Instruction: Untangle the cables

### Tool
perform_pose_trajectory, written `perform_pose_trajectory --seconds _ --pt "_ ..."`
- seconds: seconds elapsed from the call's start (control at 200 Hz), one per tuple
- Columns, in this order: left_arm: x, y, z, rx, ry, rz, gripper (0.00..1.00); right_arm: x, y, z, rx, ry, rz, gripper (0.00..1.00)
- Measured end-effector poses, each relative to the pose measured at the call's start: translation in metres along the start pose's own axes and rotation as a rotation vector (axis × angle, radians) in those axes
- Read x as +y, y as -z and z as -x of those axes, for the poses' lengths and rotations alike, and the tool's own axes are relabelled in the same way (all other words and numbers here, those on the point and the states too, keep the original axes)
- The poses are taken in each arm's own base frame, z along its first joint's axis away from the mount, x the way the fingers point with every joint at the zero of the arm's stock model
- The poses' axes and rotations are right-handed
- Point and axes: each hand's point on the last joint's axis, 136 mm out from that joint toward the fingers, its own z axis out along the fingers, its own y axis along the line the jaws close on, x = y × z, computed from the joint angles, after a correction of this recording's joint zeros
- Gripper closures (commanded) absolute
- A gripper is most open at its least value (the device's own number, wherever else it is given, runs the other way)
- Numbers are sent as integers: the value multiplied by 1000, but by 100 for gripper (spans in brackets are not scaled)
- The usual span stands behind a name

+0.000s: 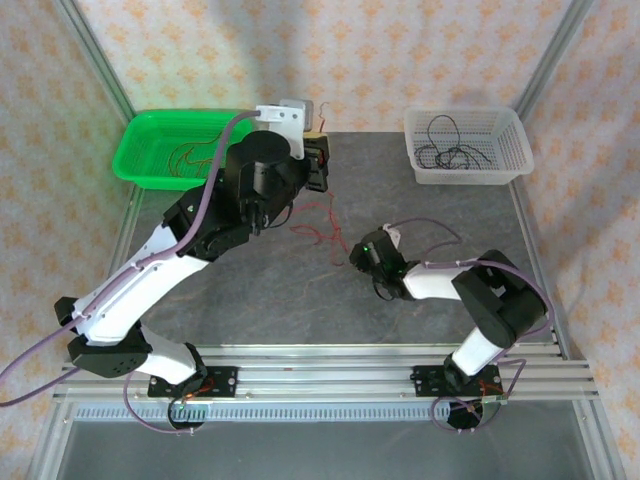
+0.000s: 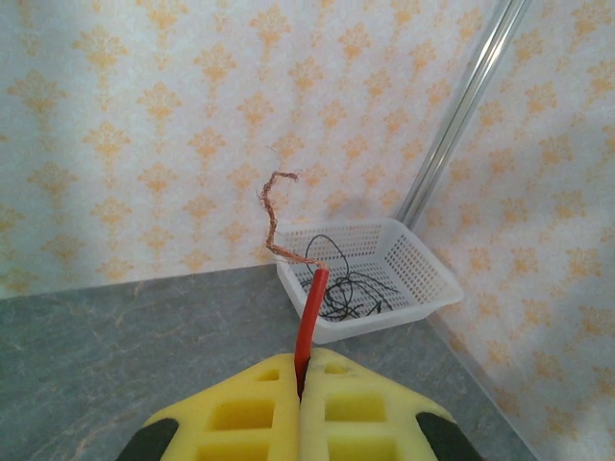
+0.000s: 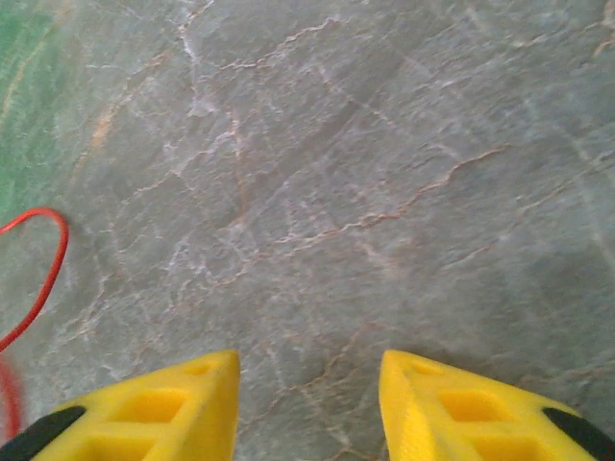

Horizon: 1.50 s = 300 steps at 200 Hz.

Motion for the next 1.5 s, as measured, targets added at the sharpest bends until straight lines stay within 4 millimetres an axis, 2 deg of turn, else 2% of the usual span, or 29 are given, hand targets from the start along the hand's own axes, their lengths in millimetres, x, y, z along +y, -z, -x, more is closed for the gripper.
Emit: perform_pose_trajectory --seconds 0.135,0.26,0.32,0.365,0.435,0.511,0.581,0.696,0.856,1.036,1.211,1.336,1.502 --pt "2 10 19 -42 -1 4 100 -28 6 13 -34 -11 -102 69" --pt "8 20 30 -71 -4 18 100 -59 21 27 -70 -17 -193 67" --pt "10 23 33 -81 -4 27 100 -60 29 30 -75 7 -189 64" --pt "11 24 34 -84 -7 26 100 -53 34 33 -74 40 -156 60" --pt "11 25 34 -84 -10 27 100 -30 46 36 -73 117 -56 52" --pt "11 23 32 -79 -15 27 100 6 64 34 -73 229 87 45" --pt "11 22 31 -76 -18 28 100 41 82 25 -62 354 226 41" --pt "10 20 30 -73 -20 29 100 88 102 3 -20 532 404 37" --pt "8 14 24 -60 -28 32 100 127 111 -9 -9 665 516 37" --pt "1 3 18 -39 -36 20 100 151 101 -6 -21 713 540 40" --pt "-1 2 18 -38 -36 13 100 158 98 -13 -13 730 556 42" --pt "-1 4 20 -43 -33 12 100 159 108 -16 -18 733 587 41" --pt "-1 4 21 -45 -33 11 100 149 132 -18 -38 735 633 39"
